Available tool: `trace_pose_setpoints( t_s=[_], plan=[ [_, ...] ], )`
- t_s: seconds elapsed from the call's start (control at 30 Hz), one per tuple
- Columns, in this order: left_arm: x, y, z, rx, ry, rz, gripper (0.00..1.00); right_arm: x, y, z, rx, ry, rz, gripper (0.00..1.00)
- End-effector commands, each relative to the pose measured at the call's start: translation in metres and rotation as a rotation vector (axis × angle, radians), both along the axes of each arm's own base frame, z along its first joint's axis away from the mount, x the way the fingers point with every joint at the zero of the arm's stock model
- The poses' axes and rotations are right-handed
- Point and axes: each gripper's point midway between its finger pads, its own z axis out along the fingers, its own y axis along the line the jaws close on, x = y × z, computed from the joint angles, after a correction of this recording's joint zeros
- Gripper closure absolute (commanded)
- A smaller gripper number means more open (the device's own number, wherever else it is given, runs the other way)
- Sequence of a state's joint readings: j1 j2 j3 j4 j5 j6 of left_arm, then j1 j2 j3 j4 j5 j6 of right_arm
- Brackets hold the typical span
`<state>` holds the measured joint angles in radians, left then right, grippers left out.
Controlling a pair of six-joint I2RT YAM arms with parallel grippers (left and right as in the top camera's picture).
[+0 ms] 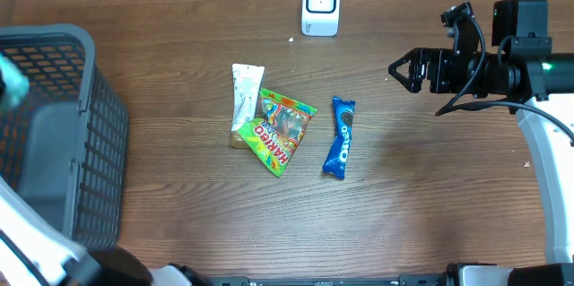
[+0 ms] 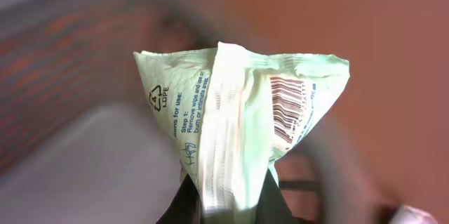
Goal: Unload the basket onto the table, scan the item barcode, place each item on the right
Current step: 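Reach the left gripper into the basket and grasp the mint-green wipes pack, then carry the wipes pack out and drop it right of the Oreo pack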
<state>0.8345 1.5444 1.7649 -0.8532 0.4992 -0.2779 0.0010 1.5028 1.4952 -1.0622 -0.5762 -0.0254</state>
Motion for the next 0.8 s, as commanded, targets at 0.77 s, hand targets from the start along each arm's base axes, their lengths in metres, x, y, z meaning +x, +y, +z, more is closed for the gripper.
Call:
trace_pose_setpoints(
  t_s=[0.77],
  plan=[
    [0.061,-0.511,-0.161,-0.134,0.455,-1.144,0.96,0.008,-0.036,0.064,0.048,-0.112,-0.088,0.02]
  ],
)
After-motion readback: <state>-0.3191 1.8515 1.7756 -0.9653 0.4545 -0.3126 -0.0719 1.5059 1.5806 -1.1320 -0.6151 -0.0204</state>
